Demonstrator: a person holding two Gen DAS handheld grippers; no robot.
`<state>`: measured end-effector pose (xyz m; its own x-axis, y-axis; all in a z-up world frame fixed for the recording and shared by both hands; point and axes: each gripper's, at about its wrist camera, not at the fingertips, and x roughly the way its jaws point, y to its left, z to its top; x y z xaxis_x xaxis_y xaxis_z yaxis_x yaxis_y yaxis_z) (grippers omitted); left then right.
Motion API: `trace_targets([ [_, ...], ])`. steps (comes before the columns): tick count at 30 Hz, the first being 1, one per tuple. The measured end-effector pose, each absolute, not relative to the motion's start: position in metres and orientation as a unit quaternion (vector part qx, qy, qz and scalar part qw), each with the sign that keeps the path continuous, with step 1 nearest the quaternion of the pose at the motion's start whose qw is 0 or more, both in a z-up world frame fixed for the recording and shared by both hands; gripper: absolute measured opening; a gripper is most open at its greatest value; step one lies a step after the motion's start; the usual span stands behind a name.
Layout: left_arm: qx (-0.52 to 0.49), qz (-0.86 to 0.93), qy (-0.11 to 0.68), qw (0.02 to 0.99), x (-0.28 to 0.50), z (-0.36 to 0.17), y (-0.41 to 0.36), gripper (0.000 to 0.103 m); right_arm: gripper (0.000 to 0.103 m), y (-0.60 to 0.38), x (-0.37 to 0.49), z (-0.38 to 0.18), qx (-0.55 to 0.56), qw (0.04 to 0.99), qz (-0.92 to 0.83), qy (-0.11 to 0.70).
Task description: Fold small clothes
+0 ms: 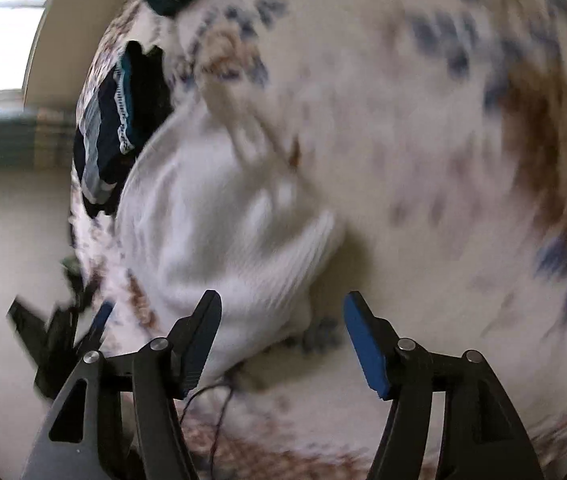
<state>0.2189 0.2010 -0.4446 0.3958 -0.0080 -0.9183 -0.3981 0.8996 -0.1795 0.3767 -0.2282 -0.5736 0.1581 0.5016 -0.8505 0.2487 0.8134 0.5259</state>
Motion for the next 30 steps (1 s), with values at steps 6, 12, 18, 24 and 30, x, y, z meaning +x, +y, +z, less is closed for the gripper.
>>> trace_targets([
  [6, -0.245, 0.178, 0.610, 0.732, 0.162, -0.508, 0.177, 0.070, 0.067, -0.198, 0.490, -0.592, 0.257, 0.717, 0.116, 0.637],
  [12, -0.269, 0.173, 0.618, 0.718, 0.148, -0.512, 0.176, 0.070, 0.054, -0.157, 0.566, -0.627, 0.269, 0.680, 0.185, 0.657],
  [18, -0.328, 0.147, 0.614, 0.703, 0.133, -0.482, 0.201, 0.070, 0.009, -0.131, 0.585, -0.582, 0.139, 0.754, 0.159, 0.622],
  [24, -0.375, 0.137, 0.603, 0.690, 0.118, -0.458, 0.208, 0.070, 0.052, -0.173, 0.552, -0.582, 0.190, 0.697, 0.169, 0.670],
  [30, -0.348, 0.143, 0.620, 0.688, 0.120, -0.484, 0.195, 0.070, 0.072, -0.232, 0.463, -0.630, 0.317, 0.605, 0.116, 0.721],
])
